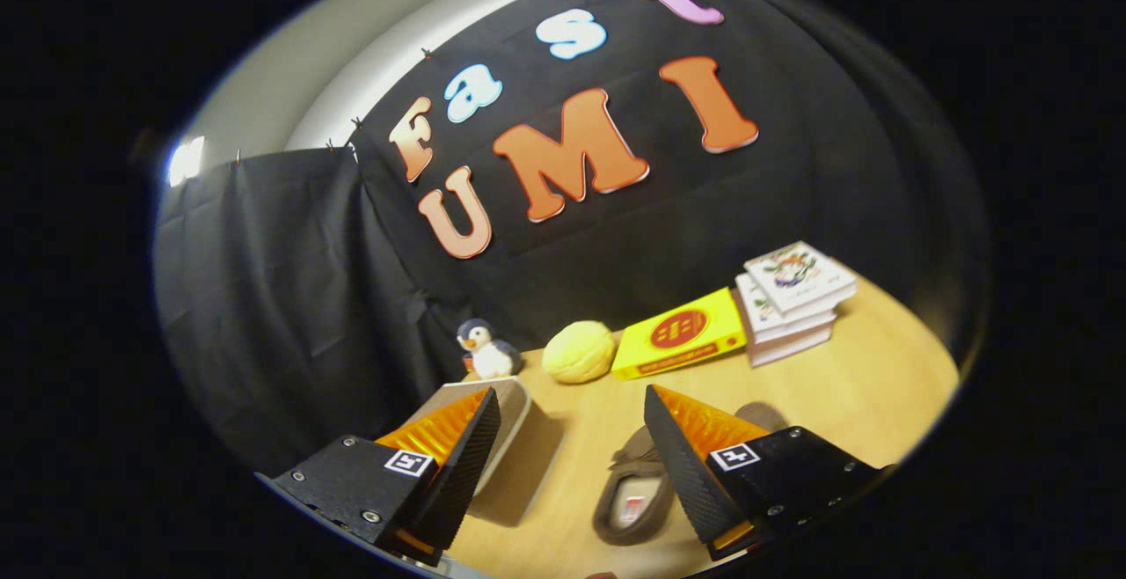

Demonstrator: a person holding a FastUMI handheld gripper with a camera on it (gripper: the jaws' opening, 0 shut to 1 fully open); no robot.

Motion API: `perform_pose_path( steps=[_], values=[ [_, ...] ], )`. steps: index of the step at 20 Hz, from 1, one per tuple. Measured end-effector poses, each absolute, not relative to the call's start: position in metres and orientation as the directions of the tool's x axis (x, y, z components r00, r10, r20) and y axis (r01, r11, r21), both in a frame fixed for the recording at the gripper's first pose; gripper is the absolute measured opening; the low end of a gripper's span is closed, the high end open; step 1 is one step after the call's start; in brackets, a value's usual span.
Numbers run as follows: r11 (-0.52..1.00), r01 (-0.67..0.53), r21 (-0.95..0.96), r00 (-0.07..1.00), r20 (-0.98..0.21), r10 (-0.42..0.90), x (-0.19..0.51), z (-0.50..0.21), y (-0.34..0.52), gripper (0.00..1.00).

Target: Open the storage box then place both shoes into the box .Put the left shoe in first, then the right shoe, with the right side of both shoes facing outward in a uniform manner.

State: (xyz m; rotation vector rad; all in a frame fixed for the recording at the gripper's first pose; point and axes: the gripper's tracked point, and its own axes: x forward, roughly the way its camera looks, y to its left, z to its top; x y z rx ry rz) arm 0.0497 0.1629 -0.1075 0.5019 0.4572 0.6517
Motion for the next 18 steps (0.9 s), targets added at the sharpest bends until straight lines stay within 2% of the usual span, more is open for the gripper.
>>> perform_pose_path(
  steps=[3, 6, 14, 18],
  values=[
    [0.542, -0.471, 0.696, 0.570, -0.228, 0.789, 0.037, -0.125, 0.205, 0.98],
    [0.438, -0.439, 0.785, 0.445, -0.233, 0.865, 0.028, -0.150, 0.235, 0.98],
    [0.208, -0.242, 0.948, 0.230, -0.152, 0.961, 0.006, -0.176, 0.290, 0.98],
    [0.170, -0.186, 0.968, 0.164, -0.140, 0.976, 0.003, -0.188, 0.306, 0.98]
  ],
)
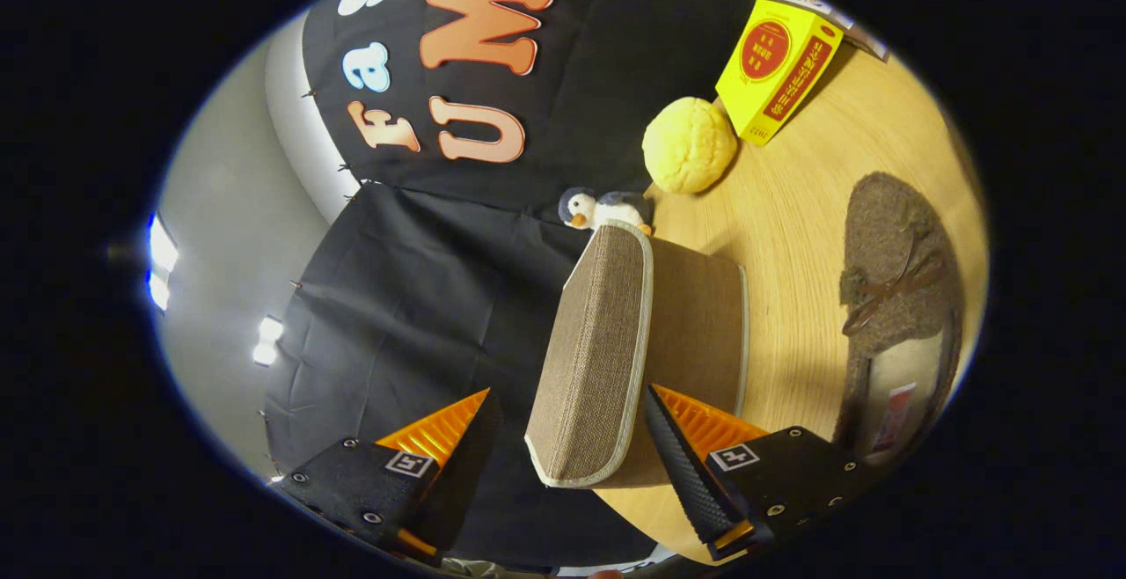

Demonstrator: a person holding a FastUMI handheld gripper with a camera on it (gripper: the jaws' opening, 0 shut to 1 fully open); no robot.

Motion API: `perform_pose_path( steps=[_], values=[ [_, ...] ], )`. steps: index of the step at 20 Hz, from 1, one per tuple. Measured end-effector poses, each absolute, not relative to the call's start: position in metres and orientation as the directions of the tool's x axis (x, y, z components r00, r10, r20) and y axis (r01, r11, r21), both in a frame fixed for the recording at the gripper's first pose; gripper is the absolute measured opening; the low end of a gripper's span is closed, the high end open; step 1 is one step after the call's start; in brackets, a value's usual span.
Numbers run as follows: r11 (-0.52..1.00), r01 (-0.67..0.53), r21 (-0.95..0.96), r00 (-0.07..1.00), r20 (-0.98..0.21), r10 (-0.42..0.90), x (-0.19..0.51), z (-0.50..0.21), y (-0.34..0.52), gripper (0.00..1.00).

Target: Open the storage box then place both shoes into the box .Put the left shoe in first, then the right shoe, with the right side of both shoes facing outward in a uniform manner.

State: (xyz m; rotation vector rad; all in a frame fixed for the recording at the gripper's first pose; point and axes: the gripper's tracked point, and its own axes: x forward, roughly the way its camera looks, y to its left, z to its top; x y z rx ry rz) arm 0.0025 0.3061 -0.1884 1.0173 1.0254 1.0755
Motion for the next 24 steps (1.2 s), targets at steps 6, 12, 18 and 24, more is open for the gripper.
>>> perform_pose_path(
  steps=[6, 12, 18, 24],
  values=[
    [0.144, -0.144, 0.979, 0.084, -0.133, 0.988, -0.008, -0.205, 0.324, 0.98],
    [0.089, -0.125, 0.988, 0.042, -0.084, 0.996, -0.013, -0.213, 0.335, 0.98],
    [0.000, -0.103, 0.995, 0.042, 0.004, 0.999, -0.011, -0.201, 0.340, 0.97],
    [-0.025, -0.101, 0.995, 0.072, 0.032, 0.997, -0.001, -0.197, 0.331, 0.94]
  ],
)
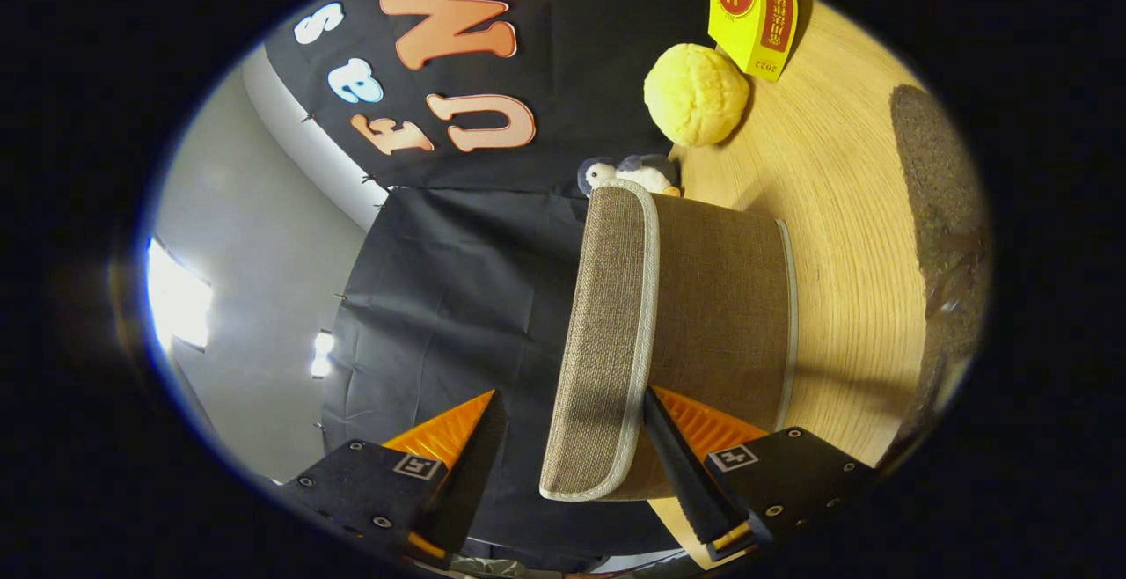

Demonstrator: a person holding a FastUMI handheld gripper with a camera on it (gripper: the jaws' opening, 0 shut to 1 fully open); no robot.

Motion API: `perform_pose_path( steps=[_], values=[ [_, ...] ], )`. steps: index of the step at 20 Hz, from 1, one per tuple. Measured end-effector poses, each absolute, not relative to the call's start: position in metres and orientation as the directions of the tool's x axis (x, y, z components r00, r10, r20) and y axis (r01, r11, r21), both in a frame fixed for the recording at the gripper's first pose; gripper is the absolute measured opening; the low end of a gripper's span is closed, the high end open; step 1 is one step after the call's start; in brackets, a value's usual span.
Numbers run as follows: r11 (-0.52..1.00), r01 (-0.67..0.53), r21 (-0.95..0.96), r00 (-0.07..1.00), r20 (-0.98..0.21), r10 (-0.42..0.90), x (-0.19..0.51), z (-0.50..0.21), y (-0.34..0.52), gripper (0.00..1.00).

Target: Open the storage box then place both shoes into the box .Put the left shoe in first, then the right shoe, with the right side of both shoes facing outward in a uniform manner.

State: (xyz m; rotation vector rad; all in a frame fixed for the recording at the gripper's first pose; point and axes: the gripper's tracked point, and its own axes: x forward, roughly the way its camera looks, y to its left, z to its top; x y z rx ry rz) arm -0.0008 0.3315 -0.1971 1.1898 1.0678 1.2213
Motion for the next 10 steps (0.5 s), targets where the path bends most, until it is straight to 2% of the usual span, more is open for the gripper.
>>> perform_pose_path(
  steps=[2, 3, 4, 6, 7, 9, 10],
  values=[
    [-0.009, -0.089, 0.996, 0.075, 0.016, 0.997, 0.002, -0.201, 0.330, 0.82],
    [0.005, -0.093, 0.996, 0.080, 0.003, 0.997, 0.002, -0.204, 0.330, 0.71],
    [0.031, -0.093, 0.995, 0.087, -0.023, 0.996, 0.004, -0.211, 0.329, 0.66],
    [0.050, -0.047, 0.998, 0.078, -0.047, 0.996, 0.006, -0.216, 0.331, 0.37],
    [0.066, -0.019, 0.998, 0.072, -0.065, 0.995, 0.006, -0.220, 0.330, 0.26],
    [0.073, 0.009, 0.997, 0.079, -0.074, 0.994, 0.007, -0.219, 0.329, 0.12],
    [0.077, 0.004, 0.997, 0.090, -0.077, 0.993, 0.009, -0.216, 0.325, 0.10]
  ],
)
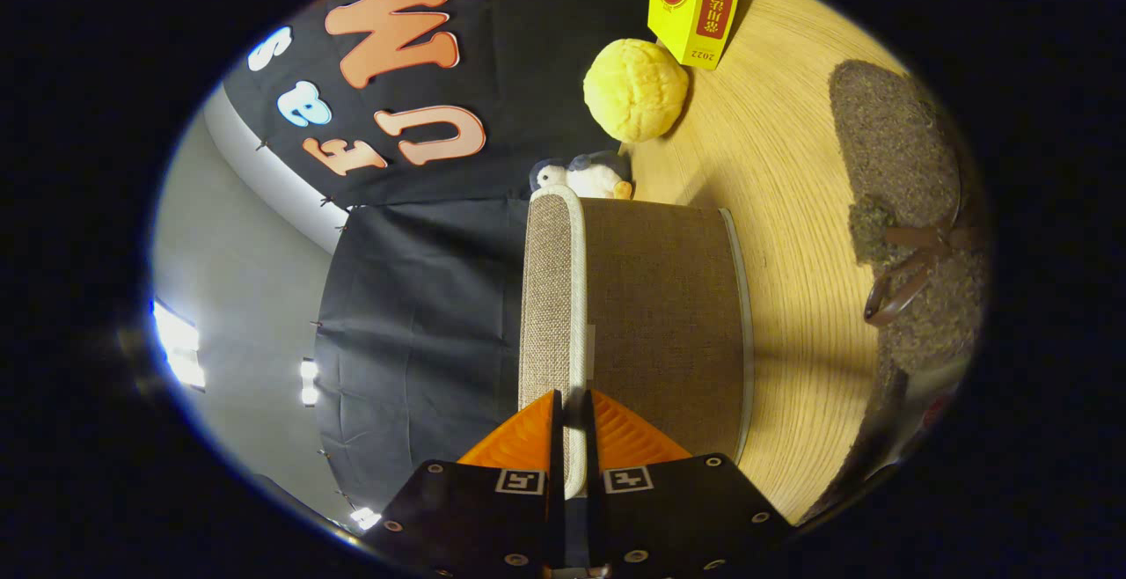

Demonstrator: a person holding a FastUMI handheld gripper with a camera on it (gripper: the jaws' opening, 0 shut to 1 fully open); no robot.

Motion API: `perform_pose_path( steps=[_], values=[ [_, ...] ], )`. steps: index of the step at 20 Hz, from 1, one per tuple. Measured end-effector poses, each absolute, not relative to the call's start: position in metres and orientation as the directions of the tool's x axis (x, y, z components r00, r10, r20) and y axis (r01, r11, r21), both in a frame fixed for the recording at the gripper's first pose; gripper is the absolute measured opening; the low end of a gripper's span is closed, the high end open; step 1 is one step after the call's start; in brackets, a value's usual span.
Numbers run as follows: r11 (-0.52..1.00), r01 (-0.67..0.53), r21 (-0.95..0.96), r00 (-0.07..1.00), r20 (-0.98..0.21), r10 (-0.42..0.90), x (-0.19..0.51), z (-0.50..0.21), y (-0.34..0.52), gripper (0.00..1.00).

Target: Open the storage box then place both shoes into the box .Put the left shoe in first, then the right shoe, with the right side of both shoes facing outward in a uniform manner.

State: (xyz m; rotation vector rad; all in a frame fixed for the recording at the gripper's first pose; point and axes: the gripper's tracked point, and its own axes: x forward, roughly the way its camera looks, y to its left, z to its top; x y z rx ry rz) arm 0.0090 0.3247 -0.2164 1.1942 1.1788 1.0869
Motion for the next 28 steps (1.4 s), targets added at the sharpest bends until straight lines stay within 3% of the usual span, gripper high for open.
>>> perform_pose_path(
  steps=[3, 9, 12, 14, 17, 18, 19, 22, 28],
  values=[
    [0.035, -0.022, 0.999, 0.108, -0.032, 0.994, 0.010, -0.199, 0.317, 0.01],
    [0.009, -0.080, 0.997, 0.172, 0.005, 0.985, 0.017, -0.153, 0.307, 0.00],
    [0.209, -0.118, 0.971, 0.177, -0.187, 0.966, 0.010, -0.199, 0.307, 0.00],
    [0.259, -0.107, 0.960, 0.232, -0.229, 0.945, 0.014, -0.218, 0.300, 0.02],
    [0.209, -0.076, 0.975, 0.223, -0.187, 0.957, 0.001, -0.224, 0.301, 0.64],
    [0.202, -0.061, 0.978, 0.210, -0.185, 0.960, -0.005, -0.231, 0.304, 0.70],
    [0.166, -0.054, 0.985, 0.212, -0.151, 0.966, -0.002, -0.227, 0.308, 0.86],
    [0.121, -0.009, 0.993, 0.234, -0.116, 0.965, 0.011, -0.222, 0.322, 0.89],
    [0.092, -0.017, 0.996, 0.132, -0.089, 0.987, -0.007, -0.216, 0.348, 0.91]
  ],
)
